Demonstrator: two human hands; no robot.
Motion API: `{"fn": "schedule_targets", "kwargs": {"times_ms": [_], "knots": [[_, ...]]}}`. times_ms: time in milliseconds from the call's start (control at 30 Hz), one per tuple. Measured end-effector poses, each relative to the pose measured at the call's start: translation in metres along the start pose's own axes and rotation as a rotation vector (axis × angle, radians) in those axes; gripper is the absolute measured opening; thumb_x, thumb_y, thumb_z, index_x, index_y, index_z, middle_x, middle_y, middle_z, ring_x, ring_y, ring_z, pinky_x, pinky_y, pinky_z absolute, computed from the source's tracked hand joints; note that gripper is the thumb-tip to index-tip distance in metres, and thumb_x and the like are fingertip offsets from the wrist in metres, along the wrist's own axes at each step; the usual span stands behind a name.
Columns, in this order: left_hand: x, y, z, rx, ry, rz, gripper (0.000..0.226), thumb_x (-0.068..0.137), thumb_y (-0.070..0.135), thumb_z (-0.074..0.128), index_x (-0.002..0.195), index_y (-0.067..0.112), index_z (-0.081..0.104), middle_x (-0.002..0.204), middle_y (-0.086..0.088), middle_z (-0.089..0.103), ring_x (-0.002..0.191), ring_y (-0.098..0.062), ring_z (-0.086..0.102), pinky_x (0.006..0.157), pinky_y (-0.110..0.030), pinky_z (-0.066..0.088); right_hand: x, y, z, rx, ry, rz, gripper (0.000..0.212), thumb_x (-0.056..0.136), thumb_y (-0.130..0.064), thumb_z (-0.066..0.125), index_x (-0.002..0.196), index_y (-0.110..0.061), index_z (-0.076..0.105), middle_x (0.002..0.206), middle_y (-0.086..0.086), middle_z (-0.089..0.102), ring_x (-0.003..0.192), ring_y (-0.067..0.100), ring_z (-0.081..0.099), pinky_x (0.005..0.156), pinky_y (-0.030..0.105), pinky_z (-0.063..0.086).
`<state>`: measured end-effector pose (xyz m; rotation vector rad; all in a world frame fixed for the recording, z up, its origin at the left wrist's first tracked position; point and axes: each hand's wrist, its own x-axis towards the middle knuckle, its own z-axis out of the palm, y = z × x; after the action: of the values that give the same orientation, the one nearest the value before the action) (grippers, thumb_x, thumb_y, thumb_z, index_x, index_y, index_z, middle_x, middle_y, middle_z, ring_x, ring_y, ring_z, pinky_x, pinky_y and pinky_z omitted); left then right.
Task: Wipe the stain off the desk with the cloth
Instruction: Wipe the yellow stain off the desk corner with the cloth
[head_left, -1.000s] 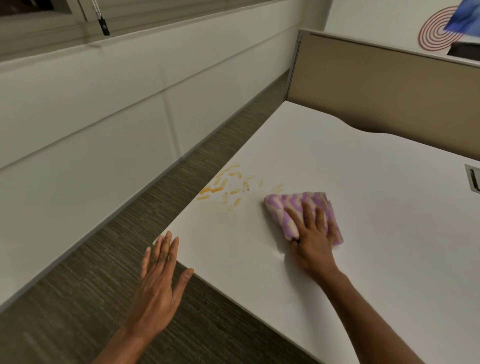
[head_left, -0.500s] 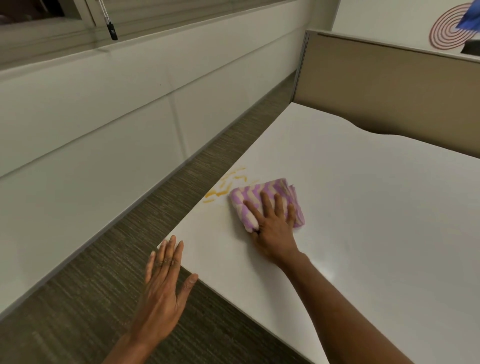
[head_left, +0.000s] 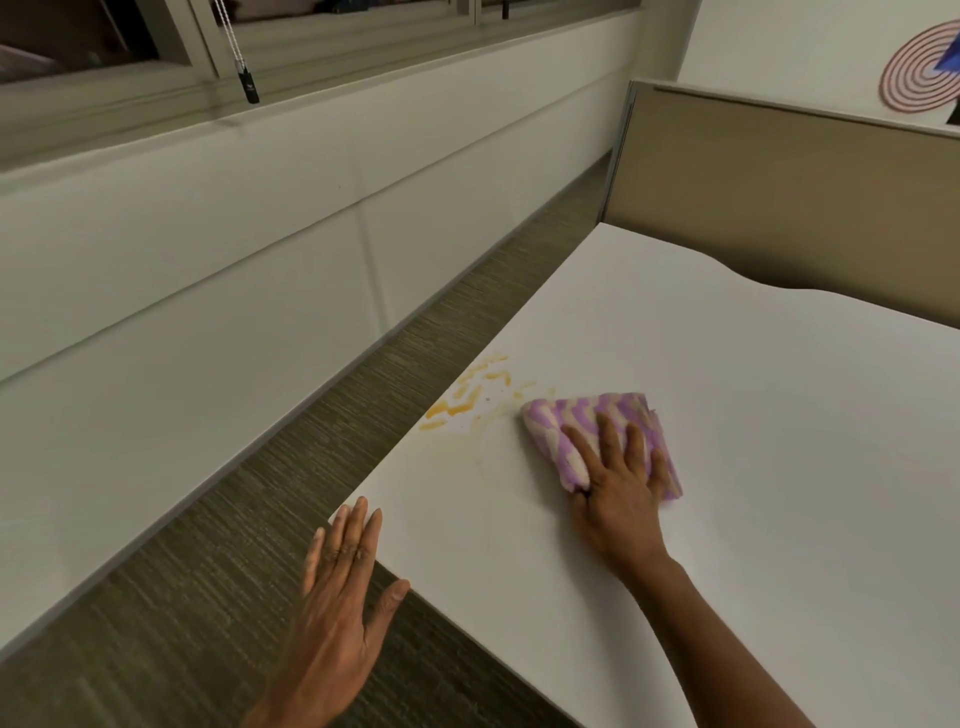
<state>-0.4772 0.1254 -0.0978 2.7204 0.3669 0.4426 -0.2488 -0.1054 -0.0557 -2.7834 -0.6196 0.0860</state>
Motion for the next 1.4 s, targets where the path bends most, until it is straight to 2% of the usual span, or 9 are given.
{"fn": "schedule_targets", "kwargs": {"times_ms": [200,400,567,633,800,900,1033,1267,1400], "knots": [[0.003,0.001,0.002,-0.015,0.026,-0.010,0.082,0.104,0.065,0.019,0.154,0.003,0.036,0.164,-0.016,0.032,0.156,-0.022,0.016,0.128,-0.036,0.004,0.049,-0.034,0.010,-0.034,-0.030,-0.007,0.070,0.096,-0.038,0.050,0.158,-0.043,0.017,0.171,0.004,-0.001,0.154,0.042,-0.009,0.118,0.063,-0.012],[0.006,0.000,0.003,0.007,0.036,0.000,0.081,0.104,0.064,0.019,0.149,0.001,0.044,0.159,-0.018,0.038,0.159,-0.007,0.002,0.127,-0.034,0.004,0.039,-0.069,0.022,-0.047,-0.057,-0.177,0.069,0.098,-0.043,0.047,0.158,-0.044,0.013,0.171,0.003,-0.005,0.154,0.041,-0.014,0.117,0.059,-0.019],[0.007,0.000,0.007,-0.027,0.060,-0.023,0.083,0.104,0.065,0.019,0.148,-0.001,0.045,0.158,-0.019,0.041,0.159,-0.006,0.001,0.126,-0.036,0.005,-0.005,-0.066,0.026,0.014,-0.047,-0.273,0.067,0.101,-0.046,0.038,0.157,-0.048,0.002,0.165,-0.008,-0.025,0.144,0.025,-0.043,0.111,0.046,-0.034],[0.008,-0.001,0.006,-0.031,0.061,-0.017,0.083,0.104,0.065,0.018,0.148,0.000,0.045,0.157,-0.019,0.041,0.159,-0.006,0.001,0.125,-0.036,0.006,-0.019,-0.058,0.025,0.019,-0.043,-0.242,0.065,0.102,-0.045,0.035,0.157,-0.048,0.001,0.163,-0.012,-0.027,0.146,0.022,-0.041,0.114,0.045,-0.031],[0.007,-0.005,0.003,-0.044,0.034,-0.006,0.080,0.105,0.064,0.020,0.151,0.002,0.041,0.160,-0.017,0.039,0.159,-0.009,0.004,0.125,-0.038,0.008,-0.028,-0.037,0.011,0.017,-0.043,-0.039,0.068,0.099,-0.037,0.041,0.158,-0.045,0.008,0.169,-0.006,-0.011,0.155,0.030,-0.020,0.124,0.057,-0.006],[0.006,-0.009,0.005,-0.035,0.016,0.006,0.079,0.105,0.063,0.022,0.153,0.004,0.040,0.161,-0.016,0.039,0.159,-0.011,0.005,0.125,-0.040,0.009,-0.010,-0.033,0.003,0.033,-0.039,0.085,0.071,0.098,-0.032,0.047,0.158,-0.044,0.011,0.171,-0.001,-0.007,0.155,0.035,-0.014,0.123,0.059,-0.005],[0.008,-0.014,0.005,-0.019,-0.002,0.018,0.076,0.105,0.064,0.019,0.155,0.008,0.033,0.160,-0.017,0.039,0.159,-0.010,0.002,0.125,-0.037,0.006,0.027,-0.044,0.002,-0.009,-0.052,0.118,0.073,0.097,-0.035,0.048,0.159,-0.042,0.009,0.170,0.003,-0.008,0.154,0.041,-0.012,0.121,0.062,-0.007],[0.005,-0.006,-0.005,-0.014,0.016,0.049,0.080,0.105,0.063,0.018,0.146,0.000,0.045,0.155,-0.018,0.043,0.158,-0.005,0.000,0.123,-0.036,0.010,0.051,-0.060,0.013,-0.027,-0.083,-0.004,0.067,0.102,-0.041,0.041,0.159,-0.044,0.006,0.170,0.004,-0.012,0.153,0.040,-0.020,0.119,0.062,-0.016],[0.017,0.009,-0.004,0.016,0.045,0.012,0.080,0.105,0.062,0.019,0.143,-0.001,0.051,0.152,-0.018,0.047,0.158,-0.004,0.002,0.123,-0.034,0.013,0.058,-0.070,0.015,0.017,-0.110,-0.275,0.065,0.103,-0.050,0.036,0.157,-0.049,-0.001,0.169,-0.002,-0.018,0.152,0.036,-0.026,0.112,0.052,-0.030]]}}
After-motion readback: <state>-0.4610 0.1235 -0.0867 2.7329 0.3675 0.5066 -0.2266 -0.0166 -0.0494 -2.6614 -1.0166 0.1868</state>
